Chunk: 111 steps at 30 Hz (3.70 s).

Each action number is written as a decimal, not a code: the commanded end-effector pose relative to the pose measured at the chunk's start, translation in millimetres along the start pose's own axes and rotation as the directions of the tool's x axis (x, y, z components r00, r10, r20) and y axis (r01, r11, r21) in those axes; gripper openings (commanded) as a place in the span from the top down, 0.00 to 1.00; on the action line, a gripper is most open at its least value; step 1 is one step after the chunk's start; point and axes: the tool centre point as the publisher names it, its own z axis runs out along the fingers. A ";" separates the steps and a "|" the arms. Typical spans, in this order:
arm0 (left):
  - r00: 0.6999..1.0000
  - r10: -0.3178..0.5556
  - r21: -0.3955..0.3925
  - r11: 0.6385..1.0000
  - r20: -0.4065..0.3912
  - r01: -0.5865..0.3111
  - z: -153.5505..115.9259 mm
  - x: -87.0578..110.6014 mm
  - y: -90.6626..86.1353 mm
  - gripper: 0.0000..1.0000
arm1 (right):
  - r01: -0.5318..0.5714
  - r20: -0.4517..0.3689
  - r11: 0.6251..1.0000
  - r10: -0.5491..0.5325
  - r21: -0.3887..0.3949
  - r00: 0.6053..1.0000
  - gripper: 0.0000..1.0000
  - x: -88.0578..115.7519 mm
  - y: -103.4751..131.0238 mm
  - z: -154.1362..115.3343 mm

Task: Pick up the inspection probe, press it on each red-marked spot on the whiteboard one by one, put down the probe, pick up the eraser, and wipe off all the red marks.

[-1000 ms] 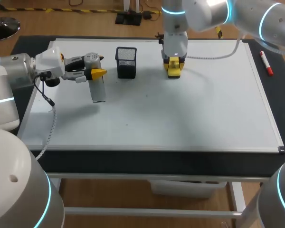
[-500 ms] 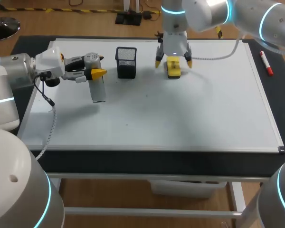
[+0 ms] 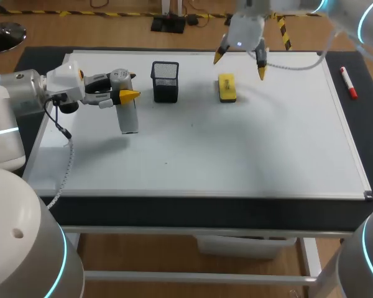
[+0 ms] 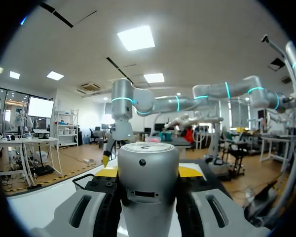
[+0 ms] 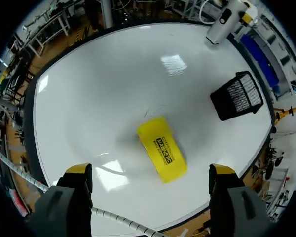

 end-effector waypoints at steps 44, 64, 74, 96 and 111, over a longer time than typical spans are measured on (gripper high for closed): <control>1.000 0.002 0.003 1.000 -0.001 -0.002 -0.2 -0.2 0.1 1.00 | -0.509 0.446 0.761 0.648 -0.402 0.617 0.00 83.6 -13.1 -156.8; 0.989 0.086 -0.027 0.996 -0.118 -0.089 24.8 -55.5 -72.4 1.00 | -0.509 0.446 0.761 0.648 -0.402 0.617 0.00 83.6 -13.1 -156.8; 0.965 0.130 0.022 0.991 -0.229 -0.129 65.5 -89.8 -97.3 1.00 | -0.509 0.446 0.761 0.648 -0.402 0.617 0.00 83.6 -13.1 -156.8; 0.931 0.082 0.069 0.996 -0.354 -0.061 122.6 -133.1 -74.9 1.00 | -0.509 0.446 0.761 0.648 -0.402 0.617 0.00 83.6 -13.1 -156.8; 0.927 0.056 0.064 0.997 -0.371 -0.034 127.3 -146.3 -47.2 1.00 | -0.509 0.446 0.761 0.648 -0.402 0.617 0.00 83.6 -13.1 -156.8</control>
